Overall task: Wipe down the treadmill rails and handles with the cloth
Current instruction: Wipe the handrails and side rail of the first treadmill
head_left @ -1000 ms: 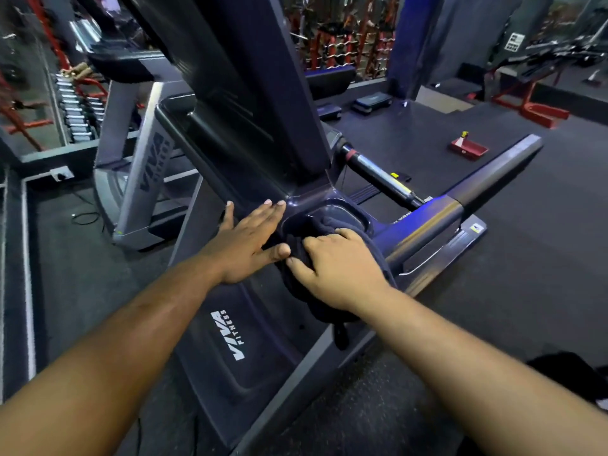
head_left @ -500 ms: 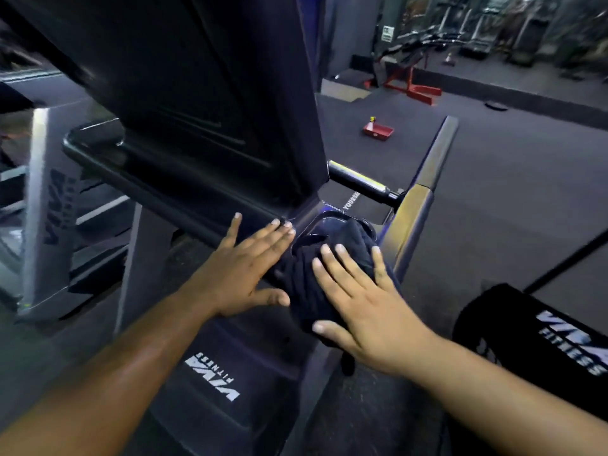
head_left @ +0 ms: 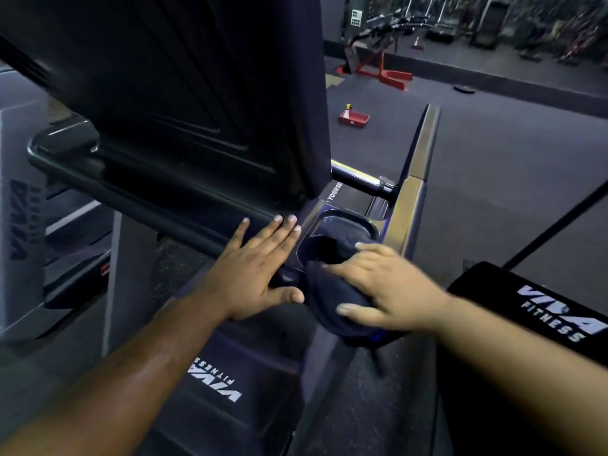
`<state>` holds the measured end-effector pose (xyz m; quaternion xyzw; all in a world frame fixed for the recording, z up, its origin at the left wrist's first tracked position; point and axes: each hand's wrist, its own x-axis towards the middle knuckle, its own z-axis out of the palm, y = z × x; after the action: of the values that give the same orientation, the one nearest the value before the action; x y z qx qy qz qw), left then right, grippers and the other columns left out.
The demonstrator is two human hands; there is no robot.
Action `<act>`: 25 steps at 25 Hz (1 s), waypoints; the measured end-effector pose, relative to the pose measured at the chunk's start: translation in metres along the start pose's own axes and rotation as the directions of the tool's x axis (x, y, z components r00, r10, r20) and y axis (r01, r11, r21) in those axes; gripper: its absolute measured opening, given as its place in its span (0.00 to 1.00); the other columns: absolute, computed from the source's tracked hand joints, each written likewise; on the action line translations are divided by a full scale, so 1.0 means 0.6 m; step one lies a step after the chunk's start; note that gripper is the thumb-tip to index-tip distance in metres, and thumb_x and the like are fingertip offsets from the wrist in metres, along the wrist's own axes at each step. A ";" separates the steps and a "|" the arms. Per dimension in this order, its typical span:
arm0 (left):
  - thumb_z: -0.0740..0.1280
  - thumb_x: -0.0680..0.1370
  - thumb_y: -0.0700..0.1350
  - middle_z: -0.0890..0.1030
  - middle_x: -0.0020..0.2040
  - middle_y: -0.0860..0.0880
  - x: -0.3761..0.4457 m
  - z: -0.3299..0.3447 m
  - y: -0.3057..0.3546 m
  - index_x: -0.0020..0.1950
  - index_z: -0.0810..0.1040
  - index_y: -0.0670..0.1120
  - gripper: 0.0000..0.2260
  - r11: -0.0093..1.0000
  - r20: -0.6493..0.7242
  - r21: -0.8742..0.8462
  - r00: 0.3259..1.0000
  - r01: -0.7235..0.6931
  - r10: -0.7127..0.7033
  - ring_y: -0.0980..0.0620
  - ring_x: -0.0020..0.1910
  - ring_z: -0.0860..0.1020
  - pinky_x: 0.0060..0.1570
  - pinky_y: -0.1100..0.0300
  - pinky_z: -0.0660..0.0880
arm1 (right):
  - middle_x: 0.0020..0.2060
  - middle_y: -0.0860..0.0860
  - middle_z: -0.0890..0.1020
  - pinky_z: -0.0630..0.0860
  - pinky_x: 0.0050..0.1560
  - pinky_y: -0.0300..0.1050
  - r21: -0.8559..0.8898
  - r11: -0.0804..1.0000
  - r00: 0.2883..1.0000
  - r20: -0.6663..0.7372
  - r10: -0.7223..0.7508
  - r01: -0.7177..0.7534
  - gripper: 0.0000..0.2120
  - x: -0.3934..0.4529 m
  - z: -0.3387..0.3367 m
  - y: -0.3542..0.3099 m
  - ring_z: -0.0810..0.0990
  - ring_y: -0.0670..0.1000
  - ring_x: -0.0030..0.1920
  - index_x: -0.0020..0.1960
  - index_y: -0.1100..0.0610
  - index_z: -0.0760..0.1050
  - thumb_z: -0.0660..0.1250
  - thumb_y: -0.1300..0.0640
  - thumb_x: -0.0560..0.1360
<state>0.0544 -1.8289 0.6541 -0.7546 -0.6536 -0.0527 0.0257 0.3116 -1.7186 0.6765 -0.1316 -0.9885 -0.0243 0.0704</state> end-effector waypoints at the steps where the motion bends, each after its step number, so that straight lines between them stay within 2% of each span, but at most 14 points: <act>1: 0.32 0.66 0.81 0.36 0.80 0.54 0.000 0.001 0.000 0.81 0.38 0.49 0.52 1.000 0.009 0.006 1.000 0.000 0.000 0.55 0.79 0.36 0.77 0.39 0.40 | 0.66 0.50 0.78 0.61 0.74 0.56 -0.009 0.998 0.998 0.005 -0.069 0.069 0.31 -0.022 -0.004 0.042 0.73 0.49 0.70 0.72 0.53 0.70 0.56 0.34 0.78; 2: 0.32 0.66 0.80 0.35 0.80 0.54 0.000 0.002 -0.001 0.81 0.38 0.49 0.51 1.000 0.008 0.010 1.000 0.002 -0.003 0.54 0.79 0.36 0.77 0.40 0.40 | 0.73 0.49 0.72 0.56 0.76 0.59 0.010 0.998 0.998 0.026 -0.060 0.060 0.32 -0.033 -0.008 0.077 0.65 0.49 0.76 0.75 0.51 0.67 0.54 0.33 0.78; 4: 0.33 0.68 0.80 0.37 0.81 0.53 0.000 0.006 0.000 0.81 0.40 0.49 0.50 1.000 -0.026 -0.005 1.000 0.013 -0.013 0.53 0.80 0.38 0.77 0.39 0.41 | 0.80 0.48 0.57 0.48 0.77 0.63 0.069 0.986 0.985 0.095 0.146 -0.152 0.35 -0.017 -0.011 0.113 0.53 0.48 0.80 0.80 0.47 0.57 0.49 0.32 0.78; 6: 0.35 0.69 0.79 0.40 0.81 0.52 0.003 0.008 0.000 0.81 0.42 0.48 0.49 1.000 -0.072 -0.023 0.997 0.012 -0.013 0.51 0.80 0.41 0.76 0.38 0.41 | 0.81 0.48 0.47 0.44 0.77 0.65 0.007 0.911 0.894 0.194 0.403 -0.412 0.38 0.044 -0.003 0.099 0.46 0.50 0.81 0.81 0.45 0.47 0.45 0.29 0.76; 7: 0.35 0.69 0.79 0.41 0.81 0.52 0.004 0.008 0.001 0.82 0.43 0.48 0.49 1.000 -0.075 -0.027 0.997 0.006 -0.008 0.51 0.81 0.42 0.76 0.38 0.41 | 0.81 0.49 0.43 0.43 0.77 0.65 -0.028 0.877 0.852 0.226 0.473 -0.480 0.39 0.078 0.000 0.081 0.44 0.51 0.81 0.81 0.46 0.43 0.46 0.29 0.76; 9: 0.35 0.70 0.79 0.41 0.82 0.52 0.003 0.010 0.003 0.82 0.44 0.48 0.49 1.000 -0.075 -0.027 0.997 0.000 -0.002 0.51 0.81 0.41 0.76 0.38 0.40 | 0.80 0.51 0.39 0.40 0.77 0.64 -0.064 0.855 0.817 0.268 0.511 -0.514 0.43 0.117 0.002 0.041 0.39 0.52 0.80 0.81 0.51 0.38 0.50 0.30 0.77; 11: 0.35 0.70 0.79 0.40 0.81 0.52 0.001 0.011 0.003 0.82 0.43 0.48 0.49 1.000 -0.076 -0.016 0.997 0.012 -0.013 0.51 0.80 0.39 0.76 0.38 0.40 | 0.80 0.50 0.39 0.38 0.78 0.61 -0.043 0.878 0.839 0.274 0.469 -0.477 0.44 0.106 0.001 0.021 0.37 0.50 0.80 0.81 0.53 0.38 0.51 0.29 0.77; 13: 0.34 0.70 0.79 0.39 0.81 0.53 0.002 0.011 0.004 0.82 0.42 0.49 0.48 1.000 -0.069 -0.013 0.997 0.028 -0.029 0.52 0.80 0.38 0.76 0.39 0.40 | 0.80 0.48 0.40 0.40 0.78 0.59 -0.015 0.875 0.845 0.252 0.471 -0.483 0.42 0.069 -0.007 0.023 0.38 0.48 0.80 0.81 0.50 0.41 0.50 0.28 0.76; 16: 0.33 0.70 0.78 0.39 0.81 0.53 0.003 0.008 0.007 0.82 0.43 0.49 0.48 0.998 -0.066 -0.033 0.996 0.051 -0.053 0.52 0.80 0.37 0.76 0.39 0.39 | 0.80 0.50 0.38 0.41 0.77 0.63 -0.057 0.792 0.748 0.292 0.596 -0.608 0.46 0.096 -0.005 0.034 0.37 0.51 0.80 0.81 0.50 0.39 0.52 0.27 0.75; 18: 0.33 0.70 0.78 0.39 0.81 0.54 0.000 0.006 0.011 0.82 0.43 0.49 0.48 0.998 -0.068 -0.040 0.996 0.058 -0.061 0.52 0.80 0.37 0.77 0.39 0.40 | 0.79 0.54 0.36 0.37 0.76 0.64 -0.096 0.791 0.732 0.324 0.599 -0.604 0.48 0.142 0.000 0.014 0.34 0.54 0.79 0.80 0.56 0.35 0.53 0.29 0.76; 20: 0.31 0.69 0.78 0.37 0.81 0.54 -0.001 0.002 0.011 0.81 0.41 0.50 0.48 0.997 -0.057 -0.033 0.996 0.067 -0.069 0.53 0.79 0.35 0.77 0.40 0.39 | 0.80 0.56 0.37 0.35 0.77 0.60 -0.025 0.841 0.792 0.320 0.519 -0.541 0.45 0.148 -0.004 -0.014 0.35 0.53 0.79 0.80 0.59 0.36 0.52 0.32 0.79; 22: 0.31 0.69 0.78 0.37 0.80 0.54 -0.001 0.000 0.012 0.81 0.40 0.50 0.48 0.998 -0.052 -0.028 0.997 0.063 -0.065 0.53 0.79 0.34 0.77 0.41 0.38 | 0.81 0.55 0.45 0.40 0.79 0.56 0.078 0.909 0.882 0.288 0.373 -0.410 0.41 0.095 -0.016 -0.029 0.42 0.50 0.80 0.81 0.57 0.43 0.50 0.33 0.80; 24: 0.31 0.69 0.78 0.37 0.80 0.55 0.000 0.001 0.011 0.81 0.40 0.50 0.47 0.997 -0.059 -0.032 0.996 0.067 -0.068 0.53 0.79 0.34 0.77 0.42 0.37 | 0.77 0.55 0.65 0.51 0.78 0.52 0.091 0.950 0.936 0.223 0.274 -0.299 0.36 0.047 -0.022 -0.042 0.58 0.52 0.79 0.77 0.56 0.61 0.50 0.32 0.80; 25: 0.31 0.69 0.78 0.37 0.80 0.55 0.001 0.003 0.010 0.81 0.39 0.51 0.47 0.997 -0.063 -0.038 0.995 0.070 -0.072 0.54 0.79 0.34 0.77 0.42 0.36 | 0.68 0.56 0.76 0.58 0.74 0.52 0.078 0.958 0.948 0.188 0.258 -0.276 0.33 0.045 -0.026 -0.052 0.67 0.55 0.74 0.68 0.55 0.73 0.49 0.32 0.79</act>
<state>0.0606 -1.8290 0.6526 -0.7293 -0.6777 -0.0893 0.0314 0.2795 -1.7425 0.6947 -0.2621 -0.9638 0.0485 -0.0076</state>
